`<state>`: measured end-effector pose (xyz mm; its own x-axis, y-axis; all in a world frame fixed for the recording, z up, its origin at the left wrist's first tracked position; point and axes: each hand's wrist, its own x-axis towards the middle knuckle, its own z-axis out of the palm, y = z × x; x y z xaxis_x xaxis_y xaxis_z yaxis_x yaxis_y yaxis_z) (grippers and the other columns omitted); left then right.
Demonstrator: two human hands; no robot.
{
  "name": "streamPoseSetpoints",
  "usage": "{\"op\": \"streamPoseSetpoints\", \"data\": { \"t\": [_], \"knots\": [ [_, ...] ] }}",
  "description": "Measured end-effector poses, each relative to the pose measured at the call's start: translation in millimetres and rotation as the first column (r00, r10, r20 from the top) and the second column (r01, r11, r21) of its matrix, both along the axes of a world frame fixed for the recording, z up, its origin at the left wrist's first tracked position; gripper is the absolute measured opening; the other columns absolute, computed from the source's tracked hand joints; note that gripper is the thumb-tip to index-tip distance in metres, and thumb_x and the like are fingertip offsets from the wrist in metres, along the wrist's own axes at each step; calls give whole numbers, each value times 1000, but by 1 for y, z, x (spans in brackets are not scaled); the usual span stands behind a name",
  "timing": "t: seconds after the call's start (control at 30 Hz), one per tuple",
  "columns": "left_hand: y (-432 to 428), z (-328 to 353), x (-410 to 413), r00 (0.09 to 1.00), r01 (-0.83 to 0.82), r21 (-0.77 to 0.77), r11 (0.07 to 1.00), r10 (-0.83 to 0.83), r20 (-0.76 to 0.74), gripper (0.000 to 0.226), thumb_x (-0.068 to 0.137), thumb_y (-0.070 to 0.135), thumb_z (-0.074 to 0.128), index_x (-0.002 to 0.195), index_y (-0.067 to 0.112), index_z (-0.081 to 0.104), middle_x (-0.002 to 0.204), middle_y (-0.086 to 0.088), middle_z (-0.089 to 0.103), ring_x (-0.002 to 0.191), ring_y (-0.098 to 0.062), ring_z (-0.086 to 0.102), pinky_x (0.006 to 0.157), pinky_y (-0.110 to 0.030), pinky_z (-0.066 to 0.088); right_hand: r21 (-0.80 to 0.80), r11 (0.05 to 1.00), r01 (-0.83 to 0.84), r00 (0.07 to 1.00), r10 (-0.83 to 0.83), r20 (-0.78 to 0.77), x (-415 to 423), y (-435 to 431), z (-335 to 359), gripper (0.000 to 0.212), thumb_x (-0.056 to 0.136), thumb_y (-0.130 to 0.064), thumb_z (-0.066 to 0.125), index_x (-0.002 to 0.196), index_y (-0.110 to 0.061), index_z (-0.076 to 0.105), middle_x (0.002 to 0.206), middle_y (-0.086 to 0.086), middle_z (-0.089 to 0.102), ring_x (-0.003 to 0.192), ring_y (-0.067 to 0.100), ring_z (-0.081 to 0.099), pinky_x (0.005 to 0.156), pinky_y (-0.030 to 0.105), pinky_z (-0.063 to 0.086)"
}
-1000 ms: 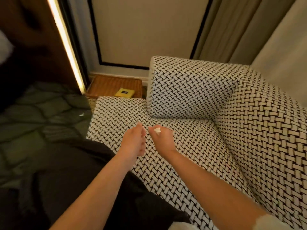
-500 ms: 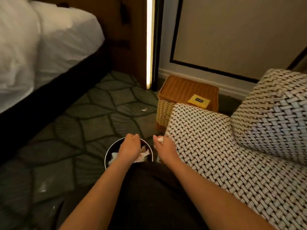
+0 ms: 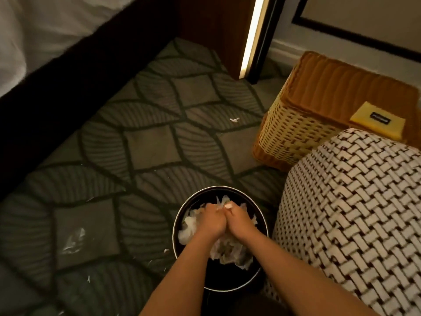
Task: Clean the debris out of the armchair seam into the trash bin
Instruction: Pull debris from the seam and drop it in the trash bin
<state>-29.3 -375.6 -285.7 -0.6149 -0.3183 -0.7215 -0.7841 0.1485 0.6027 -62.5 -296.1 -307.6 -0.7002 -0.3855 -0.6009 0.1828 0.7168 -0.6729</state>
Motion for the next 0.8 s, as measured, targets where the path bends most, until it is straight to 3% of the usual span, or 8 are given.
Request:
{"op": "streamPoseSetpoints", "data": {
  "t": [0.1,0.2,0.27,0.33,0.5,0.57,0.67,0.8],
  "knots": [
    [-6,-30,1,966,246,39,968,-249,77,41,88,19,38,117,-1,57,124,-21,57,118,-30,52,100,-33,39,77,990,-117,990,110,93,-4,-2,-30,28,98,-10,33,111,-8,58,123,19,58,113,22,52,98,28,37],
    [-14,-59,1,927,353,35,935,-354,120,38,96,9,35,132,0,42,139,-17,43,129,-27,40,105,-26,27,112,983,-144,983,128,134,-4,-7,-54,36,99,-13,32,132,-4,46,139,16,46,129,23,42,108,27,29],
    [-17,-72,-4,921,369,34,929,-371,121,41,95,13,34,132,-2,43,139,-19,44,130,-28,40,105,-25,25,152,975,-162,981,142,132,-7,-7,-60,44,100,-18,33,141,-4,32,148,14,33,137,23,31,111,26,21],
    [-18,-81,-7,917,372,68,926,-378,130,43,90,18,37,124,-4,53,130,-22,52,123,-30,48,105,-30,33,197,963,-186,975,157,155,-9,-9,-63,49,100,-24,34,145,-6,23,152,11,24,141,22,23,113,27,17],
    [-16,-72,-2,954,245,-9,969,-240,181,30,92,12,46,119,2,55,124,-17,57,116,-28,53,100,-33,39,283,938,-199,960,129,247,-5,-3,-58,50,95,-38,33,141,-18,31,149,9,32,135,28,32,112,39,26],
    [-17,-49,2,955,255,-104,961,-233,185,33,94,17,44,124,9,51,128,-11,54,119,-28,49,99,-32,37,247,953,-175,963,113,246,-2,5,-46,50,93,-36,37,140,-22,34,146,8,35,133,27,34,111,39,29],
    [-23,-8,3,910,404,-253,879,-359,206,38,97,19,37,134,17,43,139,-7,44,125,-26,43,100,-31,32,170,984,-56,973,16,231,4,17,-6,55,88,-30,49,141,-21,34,145,7,37,135,26,33,111,38,30],
    [-28,49,-1,870,488,-210,847,-454,193,35,97,22,40,129,14,50,134,-9,50,121,-25,47,99,-28,35,153,980,124,951,-162,262,16,29,48,51,94,-15,43,144,-19,31,149,4,33,136,22,31,111,28,27]
  ]
}}
